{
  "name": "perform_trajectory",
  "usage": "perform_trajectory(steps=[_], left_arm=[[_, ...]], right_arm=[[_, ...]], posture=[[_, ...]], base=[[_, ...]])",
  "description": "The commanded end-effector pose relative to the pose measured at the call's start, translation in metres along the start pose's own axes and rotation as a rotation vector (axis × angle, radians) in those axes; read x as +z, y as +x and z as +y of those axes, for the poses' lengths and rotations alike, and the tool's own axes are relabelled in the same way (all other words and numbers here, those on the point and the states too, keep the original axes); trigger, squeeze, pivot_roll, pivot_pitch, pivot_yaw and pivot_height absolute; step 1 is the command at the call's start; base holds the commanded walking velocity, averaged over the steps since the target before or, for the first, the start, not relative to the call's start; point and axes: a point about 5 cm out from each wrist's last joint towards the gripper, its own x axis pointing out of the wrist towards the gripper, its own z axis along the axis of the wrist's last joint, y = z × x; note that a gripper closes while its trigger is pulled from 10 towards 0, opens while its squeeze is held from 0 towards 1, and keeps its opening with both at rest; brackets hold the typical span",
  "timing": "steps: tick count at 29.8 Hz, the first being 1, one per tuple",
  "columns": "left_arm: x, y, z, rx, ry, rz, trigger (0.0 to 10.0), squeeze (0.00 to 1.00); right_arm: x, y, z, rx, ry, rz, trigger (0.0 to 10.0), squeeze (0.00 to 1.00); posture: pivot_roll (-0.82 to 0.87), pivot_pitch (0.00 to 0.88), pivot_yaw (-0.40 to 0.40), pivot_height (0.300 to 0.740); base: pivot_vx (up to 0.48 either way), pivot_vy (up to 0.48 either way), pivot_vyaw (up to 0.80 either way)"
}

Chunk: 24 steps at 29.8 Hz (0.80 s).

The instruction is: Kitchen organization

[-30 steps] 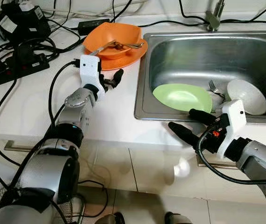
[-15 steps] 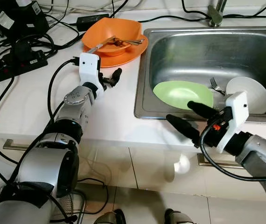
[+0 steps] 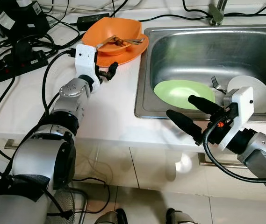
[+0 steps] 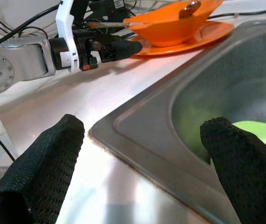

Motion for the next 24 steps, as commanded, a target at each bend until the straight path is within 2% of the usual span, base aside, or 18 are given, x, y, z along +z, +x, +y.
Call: perform_trajectory(steps=[1,8,16,24], left_arm=[[0.001,0.001,0.0,-0.008,0.006,0.032,10.0,0.0],[-0.006,0.002,-0.007,-0.035,0.021,0.092,10.0,0.0],[-0.008,0.001,-0.002,-0.018,0.035,0.121,10.0,0.0],[-0.013,-0.003,0.002,-0.033,0.017,0.102,10.0,0.0]], right_arm=[[0.003,-0.003,0.006,0.015,-0.003,-0.013,10.0,0.0],[0.004,-0.009,0.008,-0.002,-0.005,-0.008,10.0,0.0],[0.004,-0.009,0.009,-0.001,-0.001,-0.004,10.0,0.0],[0.003,0.002,0.007,0.01,0.004,-0.015,10.0,0.0]], posture=[[-0.31,0.196,0.16,0.74],[-0.34,0.214,0.167,0.74],[-0.34,0.212,0.166,0.74],[-0.31,0.178,0.162,0.74]], base=[[0.0,0.0,0.0],[0.0,0.0,0.0],[0.0,0.0,0.0],[0.0,0.0,0.0]])
